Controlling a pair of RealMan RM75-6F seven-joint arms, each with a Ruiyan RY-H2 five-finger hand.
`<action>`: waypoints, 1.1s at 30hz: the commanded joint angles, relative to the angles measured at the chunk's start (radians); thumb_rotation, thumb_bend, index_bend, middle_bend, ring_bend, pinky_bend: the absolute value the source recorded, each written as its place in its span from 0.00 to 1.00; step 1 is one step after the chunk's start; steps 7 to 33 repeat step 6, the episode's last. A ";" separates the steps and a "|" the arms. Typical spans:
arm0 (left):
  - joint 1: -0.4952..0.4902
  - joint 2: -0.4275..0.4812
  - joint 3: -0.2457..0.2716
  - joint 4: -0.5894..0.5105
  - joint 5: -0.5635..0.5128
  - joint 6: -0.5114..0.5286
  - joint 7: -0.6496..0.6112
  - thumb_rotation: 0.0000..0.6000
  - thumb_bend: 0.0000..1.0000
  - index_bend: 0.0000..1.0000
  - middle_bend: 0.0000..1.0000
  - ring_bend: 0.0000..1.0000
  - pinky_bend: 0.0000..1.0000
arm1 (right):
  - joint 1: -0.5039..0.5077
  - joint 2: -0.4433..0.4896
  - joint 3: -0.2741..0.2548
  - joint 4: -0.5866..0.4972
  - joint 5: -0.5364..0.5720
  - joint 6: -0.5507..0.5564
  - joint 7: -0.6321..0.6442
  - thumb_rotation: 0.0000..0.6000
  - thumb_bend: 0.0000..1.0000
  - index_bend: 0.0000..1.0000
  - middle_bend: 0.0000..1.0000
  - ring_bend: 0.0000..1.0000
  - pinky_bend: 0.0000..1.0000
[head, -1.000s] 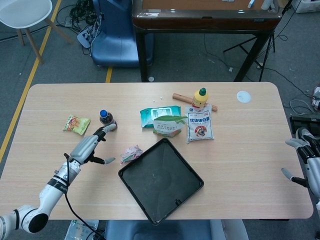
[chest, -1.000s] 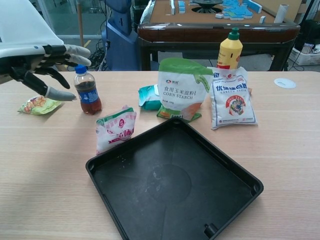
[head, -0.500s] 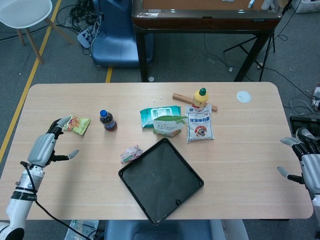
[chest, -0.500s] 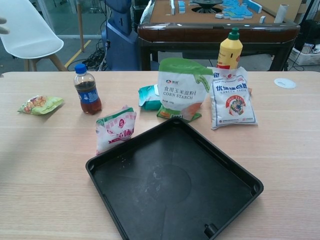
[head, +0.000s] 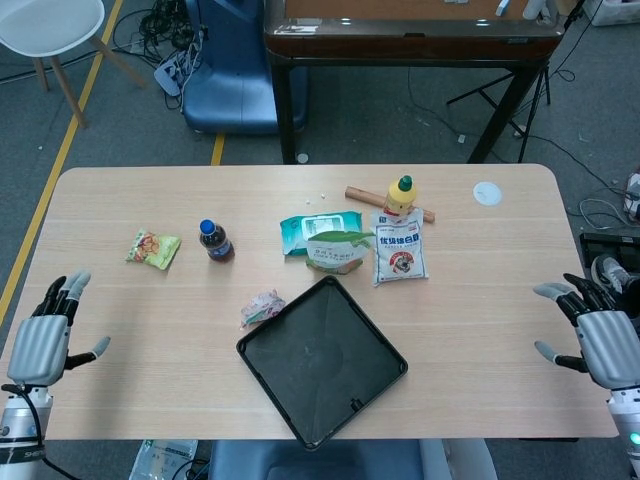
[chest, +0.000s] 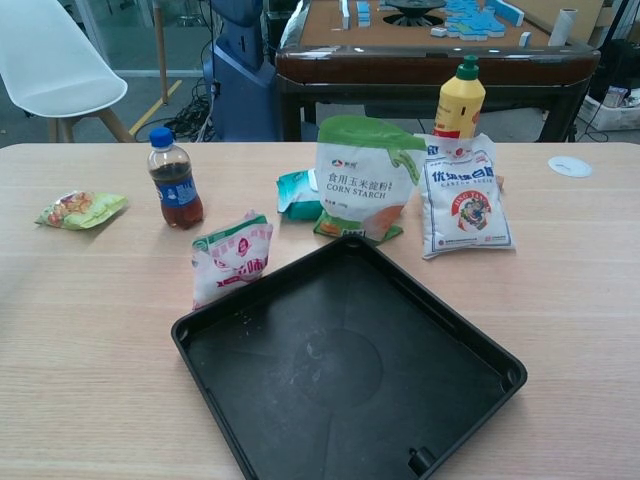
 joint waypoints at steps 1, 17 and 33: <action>0.028 0.006 0.018 -0.029 0.013 0.011 -0.012 1.00 0.19 0.04 0.07 0.03 0.24 | 0.000 -0.005 -0.005 0.005 -0.006 0.004 0.000 1.00 0.15 0.26 0.27 0.11 0.12; 0.048 0.001 0.021 -0.029 0.038 0.036 0.017 1.00 0.19 0.04 0.07 0.03 0.24 | 0.003 -0.009 -0.006 0.009 -0.008 0.007 0.000 1.00 0.15 0.26 0.27 0.11 0.12; 0.048 0.001 0.021 -0.029 0.038 0.036 0.017 1.00 0.19 0.04 0.07 0.03 0.24 | 0.003 -0.009 -0.006 0.009 -0.008 0.007 0.000 1.00 0.15 0.26 0.27 0.11 0.12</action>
